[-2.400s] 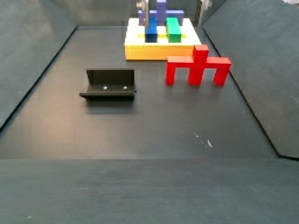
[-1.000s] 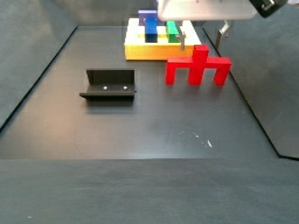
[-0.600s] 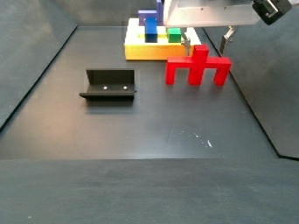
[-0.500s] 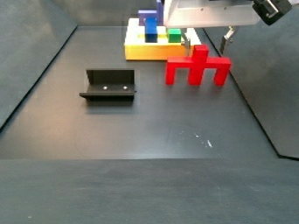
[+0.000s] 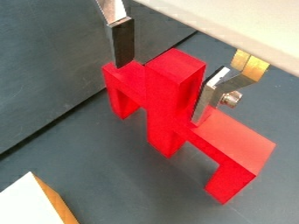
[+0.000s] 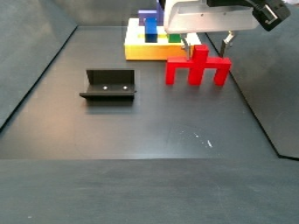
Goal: Pick up the red object. Move up. Move to above the board. Insert the red object.
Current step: Pick up the red object.
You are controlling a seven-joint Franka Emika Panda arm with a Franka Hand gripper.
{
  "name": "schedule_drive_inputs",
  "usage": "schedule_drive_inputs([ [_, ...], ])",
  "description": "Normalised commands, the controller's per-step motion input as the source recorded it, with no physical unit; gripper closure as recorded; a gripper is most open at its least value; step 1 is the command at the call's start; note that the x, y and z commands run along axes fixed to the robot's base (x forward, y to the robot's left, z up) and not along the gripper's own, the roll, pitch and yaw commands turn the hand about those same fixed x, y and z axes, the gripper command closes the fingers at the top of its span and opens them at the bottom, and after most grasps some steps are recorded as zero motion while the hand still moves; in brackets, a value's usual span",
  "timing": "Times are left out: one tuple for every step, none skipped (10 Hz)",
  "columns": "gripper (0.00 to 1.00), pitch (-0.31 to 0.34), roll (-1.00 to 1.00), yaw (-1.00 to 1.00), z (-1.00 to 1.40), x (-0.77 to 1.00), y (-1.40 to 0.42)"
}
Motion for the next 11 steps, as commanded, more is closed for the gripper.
schedule_drive_inputs([
  [1.0, 0.0, 0.0, 0.0, 0.0, 0.0, 0.0],
  [1.0, 0.0, 0.0, 0.0, 0.0, 0.0, 0.0],
  [1.0, 0.0, 0.0, 0.0, 0.0, 0.0, 0.0],
  [1.0, 0.0, 0.0, 0.0, 0.0, 0.0, 0.0],
  [1.0, 0.0, 0.0, 0.0, 0.0, 0.0, 0.0],
  [1.0, 0.0, 0.0, 0.0, 0.0, 0.0, 0.0],
  [1.0, 0.0, 0.0, 0.0, 0.0, 0.0, 0.0],
  [1.0, 0.0, 0.0, 0.0, 0.0, 0.0, 0.0],
  [1.0, 0.0, 0.0, 0.0, 0.0, 0.0, 0.0],
  [1.0, 0.0, 0.0, 0.0, 0.0, 0.0, 0.0],
  [1.0, 0.0, 0.0, 0.0, 0.0, 0.0, 0.0],
])
